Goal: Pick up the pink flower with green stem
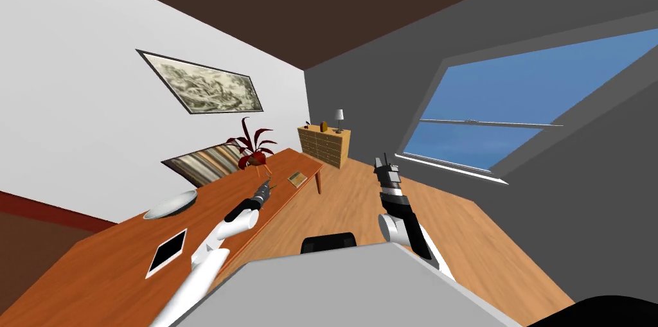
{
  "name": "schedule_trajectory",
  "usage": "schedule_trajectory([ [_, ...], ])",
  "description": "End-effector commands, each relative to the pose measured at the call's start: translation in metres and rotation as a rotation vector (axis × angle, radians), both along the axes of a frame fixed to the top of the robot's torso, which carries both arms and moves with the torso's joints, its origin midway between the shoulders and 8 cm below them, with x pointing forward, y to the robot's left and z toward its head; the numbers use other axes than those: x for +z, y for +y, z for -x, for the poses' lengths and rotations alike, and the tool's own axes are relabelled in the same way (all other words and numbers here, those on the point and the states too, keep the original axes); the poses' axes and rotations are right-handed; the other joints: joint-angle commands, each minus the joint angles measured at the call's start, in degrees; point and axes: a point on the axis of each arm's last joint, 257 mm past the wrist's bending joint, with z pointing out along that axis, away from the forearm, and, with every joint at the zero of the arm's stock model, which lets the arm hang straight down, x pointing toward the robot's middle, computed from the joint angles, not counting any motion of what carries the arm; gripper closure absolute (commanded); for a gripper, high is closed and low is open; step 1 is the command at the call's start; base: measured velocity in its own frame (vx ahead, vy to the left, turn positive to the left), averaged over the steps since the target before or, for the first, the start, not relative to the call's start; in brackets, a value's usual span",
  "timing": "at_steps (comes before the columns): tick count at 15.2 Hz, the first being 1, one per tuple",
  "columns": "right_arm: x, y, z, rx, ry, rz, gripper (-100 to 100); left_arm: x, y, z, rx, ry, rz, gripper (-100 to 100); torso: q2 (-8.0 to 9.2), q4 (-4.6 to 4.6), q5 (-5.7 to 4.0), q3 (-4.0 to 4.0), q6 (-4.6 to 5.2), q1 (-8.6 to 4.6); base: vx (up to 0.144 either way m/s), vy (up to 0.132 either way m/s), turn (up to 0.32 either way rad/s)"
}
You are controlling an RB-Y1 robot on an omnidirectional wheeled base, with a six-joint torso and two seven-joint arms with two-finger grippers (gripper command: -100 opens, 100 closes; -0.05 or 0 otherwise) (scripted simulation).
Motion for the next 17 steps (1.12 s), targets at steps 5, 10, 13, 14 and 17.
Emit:
schedule_trajectory([
  [5,0.0,0.0,0.0,0.0,0.0,0.0,0,-0.046,0.04,0.022,0.087,0.152,0.063,-100,-0.03,0.0,0.02,-0.01,0.03,0.12,0.016,0.026,-0.23],
  [10,0.0,0.0,0.0,0.0,0.0,0.0,0,-0.071,0.066,0.042,0.155,0.251,0.122,-100,-0.02,-0.01,0.04,-0.01,-0.04,0.14,0.015,0.037,-0.149],
  [13,0.0,0.0,0.0,0.0,0.0,0.0,0,-0.092,0.079,0.061,0.2,0.325,0.162,-100,-0.04,0.0,0.05,-0.02,0.01,0.26,0.02,0.072,-0.23],
  [14,0.0,0.0,0.0,0.0,0.0,0.0,0,-0.092,0.089,0.063,0.224,0.339,0.185,-100,-0.05,-0.01,0.06,-0.03,-0.02,0.3,0.023,0.084,-0.254],
  [17,0.0,0.0,0.0,0.0,0.0,0.0,0,-0.109,0.097,0.083,0.265,0.408,0.229,-100,-0.03,-0.01,0.07,-0.02,-0.05,0.31,0.011,0.074,-0.157],
])
